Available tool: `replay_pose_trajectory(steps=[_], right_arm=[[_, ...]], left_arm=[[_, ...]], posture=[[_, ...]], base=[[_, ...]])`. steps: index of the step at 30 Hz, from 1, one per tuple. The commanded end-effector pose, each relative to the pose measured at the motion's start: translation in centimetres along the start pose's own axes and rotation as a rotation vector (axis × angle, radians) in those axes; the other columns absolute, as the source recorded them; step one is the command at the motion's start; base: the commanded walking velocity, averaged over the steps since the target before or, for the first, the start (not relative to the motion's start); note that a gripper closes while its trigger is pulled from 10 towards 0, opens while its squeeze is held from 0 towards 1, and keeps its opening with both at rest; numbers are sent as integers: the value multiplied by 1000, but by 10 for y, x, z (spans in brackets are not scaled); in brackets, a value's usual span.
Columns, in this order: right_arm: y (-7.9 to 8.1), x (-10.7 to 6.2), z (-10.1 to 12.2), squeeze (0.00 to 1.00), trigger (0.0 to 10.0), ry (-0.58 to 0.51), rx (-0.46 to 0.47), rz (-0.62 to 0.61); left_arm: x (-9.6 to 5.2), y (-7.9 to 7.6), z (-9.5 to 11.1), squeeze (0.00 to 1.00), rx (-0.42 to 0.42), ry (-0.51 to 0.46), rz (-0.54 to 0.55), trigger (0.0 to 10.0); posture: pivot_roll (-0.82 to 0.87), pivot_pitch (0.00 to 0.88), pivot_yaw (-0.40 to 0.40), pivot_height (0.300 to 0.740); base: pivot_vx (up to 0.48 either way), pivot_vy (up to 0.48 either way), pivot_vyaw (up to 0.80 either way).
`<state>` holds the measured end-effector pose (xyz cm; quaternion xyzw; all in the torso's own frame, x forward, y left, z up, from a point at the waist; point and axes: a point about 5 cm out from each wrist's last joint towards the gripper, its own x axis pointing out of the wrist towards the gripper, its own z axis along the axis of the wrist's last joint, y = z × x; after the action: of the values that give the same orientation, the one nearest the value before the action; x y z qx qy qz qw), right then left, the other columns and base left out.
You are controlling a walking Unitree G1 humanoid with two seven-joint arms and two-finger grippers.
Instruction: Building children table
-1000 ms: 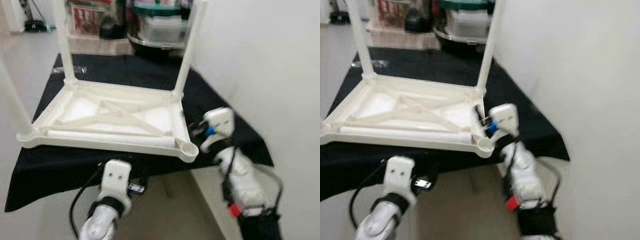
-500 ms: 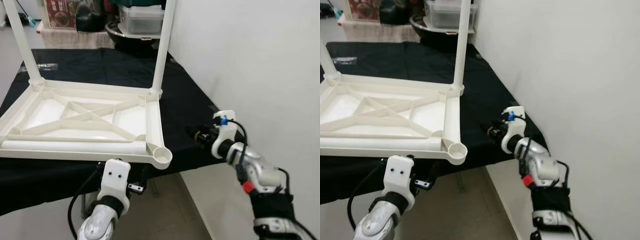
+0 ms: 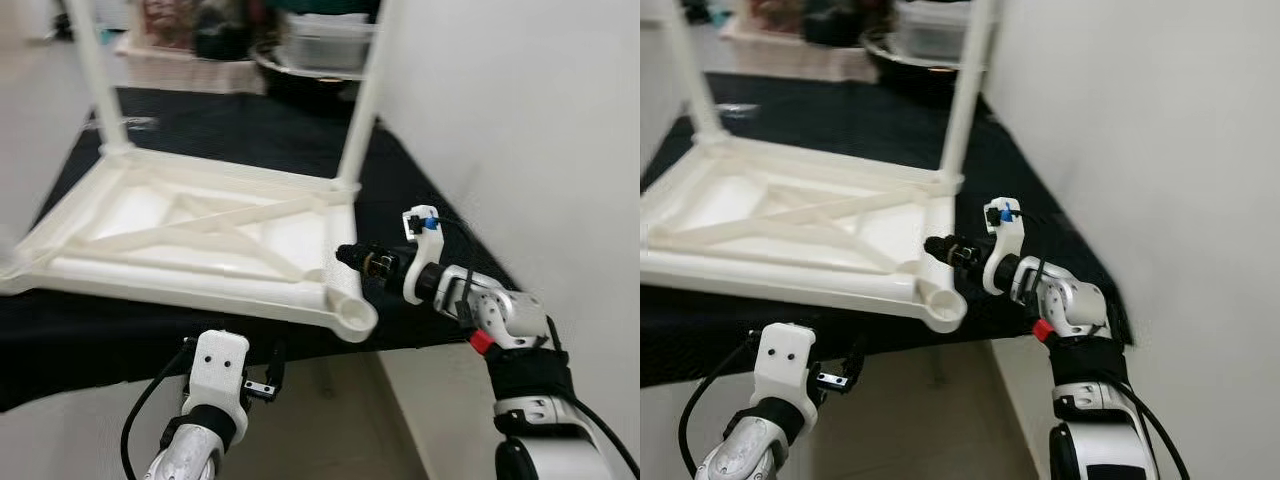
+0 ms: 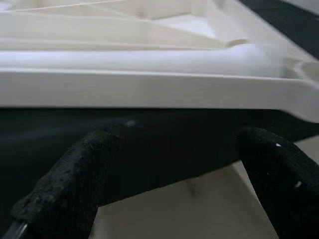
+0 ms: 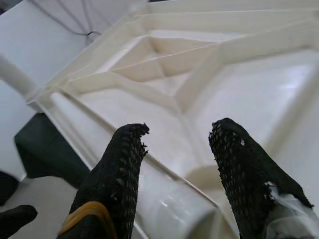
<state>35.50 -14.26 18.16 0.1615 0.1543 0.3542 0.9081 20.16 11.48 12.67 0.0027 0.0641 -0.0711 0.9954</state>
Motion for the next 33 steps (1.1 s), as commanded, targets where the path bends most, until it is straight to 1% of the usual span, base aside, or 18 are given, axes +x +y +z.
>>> replay_pose_trajectory(steps=[1,4,7,9,12,13,15,17,18,19,21,23,27,28,29,30,32,33], right_arm=[[-3,-3,1,0,10000,9,11,-10],[-3,-3,3,0,10000,7,18,-28],[-6,-3,5,0,10000,5,52,-58],[-9,-5,4,0,10000,27,75,-49],[-14,-9,1,0,10000,56,148,-7],[-14,-9,1,0,10000,56,148,-7],[-22,-12,-4,0,10000,74,241,-22],[-29,-16,-9,0,10000,90,310,-43],[-32,-19,-12,0,10000,94,336,-37],[-32,-19,-12,0,10000,94,336,-37],[-33,-27,-11,0,10000,59,386,31],[-33,-33,-10,0,10000,52,401,75],[-35,-36,-11,0,10000,60,405,81],[-36,-39,-12,0,10000,71,422,89],[-38,-44,-18,0,10000,137,475,94],[-38,-44,-18,0,10000,137,475,94],[-36,-46,-27,0,10000,209,477,100],[-36,-45,-30,0,10000,228,477,99]], left_arm=[[-3,-3,0,0,-9,8,-19,10000],[-4,-4,0,0,-8,12,-25,10000],[-5,-3,0,0,-11,17,-25,10000],[-5,-4,-1,0,-13,21,-28,10000],[-6,-4,-2,0,-17,27,-32,10000],[-6,-4,-2,0,-17,27,-32,10000],[-7,-4,-2,0,-17,31,-34,10000],[-9,-4,-2,0,-20,33,-37,10000],[-9,-4,-2,0,-22,35,-38,10000],[-9,-4,-2,0,-22,35,-38,10000],[-10,-5,-3,0,-28,42,-40,10000],[-10,-5,-4,0,-35,49,-45,10000],[-10,-6,-4,0,-37,52,-46,10000],[-10,-6,-4,0,-40,52,-48,10000],[-9,-6,-4,0,-42,52,-48,10000],[-9,-6,-4,0,-42,52,-48,10000],[-9,-6,-4,0,-46,56,-48,10000],[-9,-5,-5,0,-50,57,-47,10000]], posture=[[90,107,-159,740],[92,104,-159,740],[91,100,-159,740],[94,97,-160,740],[96,93,-161,740],[96,93,-161,740],[96,90,-162,740],[96,89,-158,740],[96,89,-158,740],[96,89,-158,740],[96,86,-160,740],[92,87,-161,740],[92,87,-161,740],[92,90,-162,740],[90,95,-164,740],[90,95,-164,740],[86,98,-165,740],[85,101,-167,740]], base=[[0,0,781],[0,0,260],[0,0,0],[0,0,0],[0,0,0],[0,0,0],[0,0,0],[0,0,0],[0,0,0],[0,0,0],[0,0,0],[0,0,0],[0,0,0],[0,0,0],[0,0,0],[0,0,0],[0,0,0],[0,0,0]])
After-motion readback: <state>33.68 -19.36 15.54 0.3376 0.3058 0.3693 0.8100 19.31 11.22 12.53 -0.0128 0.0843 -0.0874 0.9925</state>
